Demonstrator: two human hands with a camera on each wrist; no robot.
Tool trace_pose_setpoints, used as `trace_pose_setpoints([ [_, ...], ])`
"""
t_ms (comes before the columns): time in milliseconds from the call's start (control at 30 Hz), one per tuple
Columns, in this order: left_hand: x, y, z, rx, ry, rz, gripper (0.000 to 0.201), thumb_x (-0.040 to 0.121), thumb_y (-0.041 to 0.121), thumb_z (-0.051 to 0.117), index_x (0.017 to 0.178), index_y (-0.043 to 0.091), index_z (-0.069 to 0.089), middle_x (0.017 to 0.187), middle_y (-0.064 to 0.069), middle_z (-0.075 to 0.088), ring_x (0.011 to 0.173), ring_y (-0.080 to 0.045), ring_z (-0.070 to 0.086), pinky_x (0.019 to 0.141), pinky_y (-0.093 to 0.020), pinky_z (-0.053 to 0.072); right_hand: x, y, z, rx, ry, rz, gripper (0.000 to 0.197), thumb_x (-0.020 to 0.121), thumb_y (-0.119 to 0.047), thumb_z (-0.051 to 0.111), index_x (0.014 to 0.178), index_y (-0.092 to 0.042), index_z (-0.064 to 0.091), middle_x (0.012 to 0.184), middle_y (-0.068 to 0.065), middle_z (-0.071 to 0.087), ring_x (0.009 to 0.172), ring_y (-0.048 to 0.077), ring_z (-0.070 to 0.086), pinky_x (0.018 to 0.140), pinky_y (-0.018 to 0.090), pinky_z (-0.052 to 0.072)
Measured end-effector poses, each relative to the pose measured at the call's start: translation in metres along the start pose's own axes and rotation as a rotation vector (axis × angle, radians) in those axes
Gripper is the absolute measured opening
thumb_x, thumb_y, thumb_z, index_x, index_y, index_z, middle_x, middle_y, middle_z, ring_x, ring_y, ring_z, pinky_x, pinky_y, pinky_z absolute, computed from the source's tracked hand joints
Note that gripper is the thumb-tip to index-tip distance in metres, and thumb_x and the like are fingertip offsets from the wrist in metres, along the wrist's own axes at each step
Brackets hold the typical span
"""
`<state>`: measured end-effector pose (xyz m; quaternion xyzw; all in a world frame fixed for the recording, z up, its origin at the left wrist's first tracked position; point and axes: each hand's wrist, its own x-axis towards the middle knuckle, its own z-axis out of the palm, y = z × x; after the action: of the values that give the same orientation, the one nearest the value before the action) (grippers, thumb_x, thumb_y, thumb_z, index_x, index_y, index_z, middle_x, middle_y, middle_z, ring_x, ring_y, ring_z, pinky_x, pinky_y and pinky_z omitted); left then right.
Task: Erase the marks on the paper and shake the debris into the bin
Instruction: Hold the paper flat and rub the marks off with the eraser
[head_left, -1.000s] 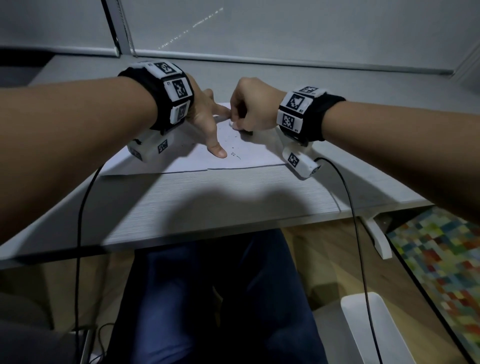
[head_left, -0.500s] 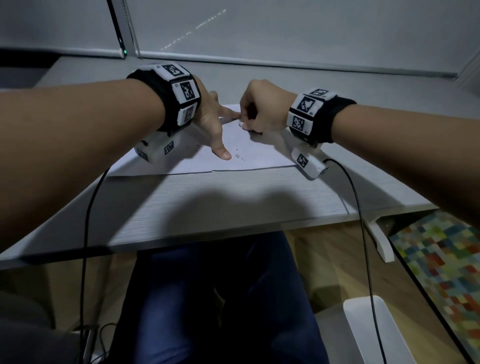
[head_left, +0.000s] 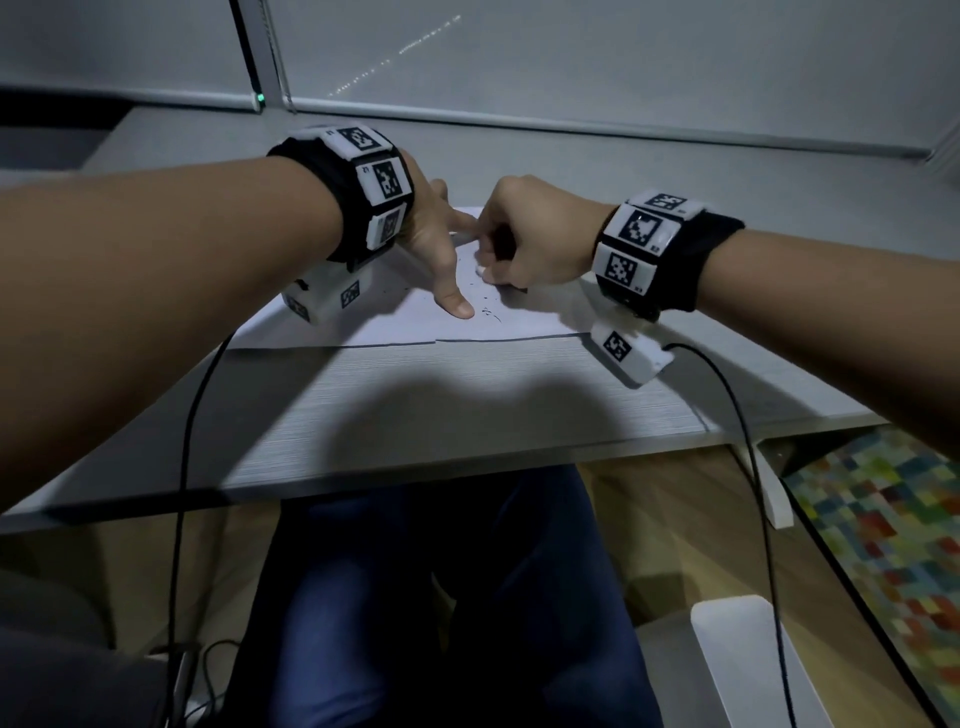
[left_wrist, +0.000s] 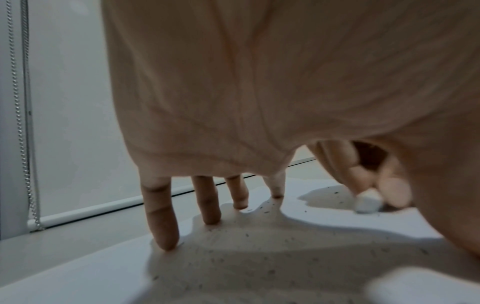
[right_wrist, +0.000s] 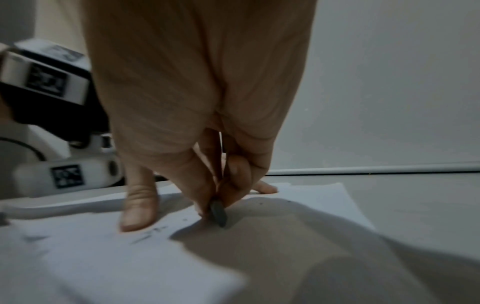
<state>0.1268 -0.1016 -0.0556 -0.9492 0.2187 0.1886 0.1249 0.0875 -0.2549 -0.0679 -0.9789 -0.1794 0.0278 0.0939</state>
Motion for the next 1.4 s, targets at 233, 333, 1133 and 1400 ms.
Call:
trace_pose_setpoints([
  [233,-0.002,-0.002,0.000,-0.016,-0.011,-0.014,0.128,0.056,0.091,0.073,0.162,0.059,0.010,0.157,-0.006,0.026,0.148,-0.039,0.033,0.112,-0.052,0.034,0.005,-0.003,-0.001,0.087,-0.002,0.025,0.009,0.084,-0.018,0.077,0.079,-0.011,0.078,0.064,-0.003,0.075,0.060,0.007,0.071,0.064,0.021,0.056],
  [333,-0.005,-0.003,0.001,-0.033,-0.031,-0.016,0.126,0.059,0.091,0.072,0.162,0.061,0.007,0.158,-0.004,0.024,0.149,-0.039,0.031,0.112,-0.054,0.034,0.014,0.003,-0.006,0.041,0.057,0.086,0.009,0.081,-0.019,0.078,0.074,-0.014,0.076,0.062,-0.007,0.071,0.064,0.012,0.069,0.076,0.035,0.064],
  [1133,-0.004,-0.010,0.005,-0.066,-0.008,0.024,0.145,0.050,0.094,0.073,0.168,0.048,0.002,0.164,-0.001,0.023,0.151,-0.035,0.030,0.114,-0.053,0.032,-0.005,0.013,-0.017,0.082,-0.039,0.014,0.005,0.081,-0.019,0.082,0.079,-0.014,0.081,0.069,-0.002,0.076,0.057,0.007,0.060,0.061,0.022,0.051],
  [1400,-0.013,-0.020,0.018,-0.098,0.039,0.108,0.130,0.062,0.093,0.072,0.167,0.040,0.016,0.171,0.011,0.021,0.155,-0.027,0.023,0.121,-0.056,0.029,-0.042,0.129,-0.031,0.483,0.251,0.682,0.023,0.072,-0.014,0.094,0.090,-0.003,0.085,0.086,0.019,0.080,0.069,0.021,0.068,0.083,0.040,0.062],
])
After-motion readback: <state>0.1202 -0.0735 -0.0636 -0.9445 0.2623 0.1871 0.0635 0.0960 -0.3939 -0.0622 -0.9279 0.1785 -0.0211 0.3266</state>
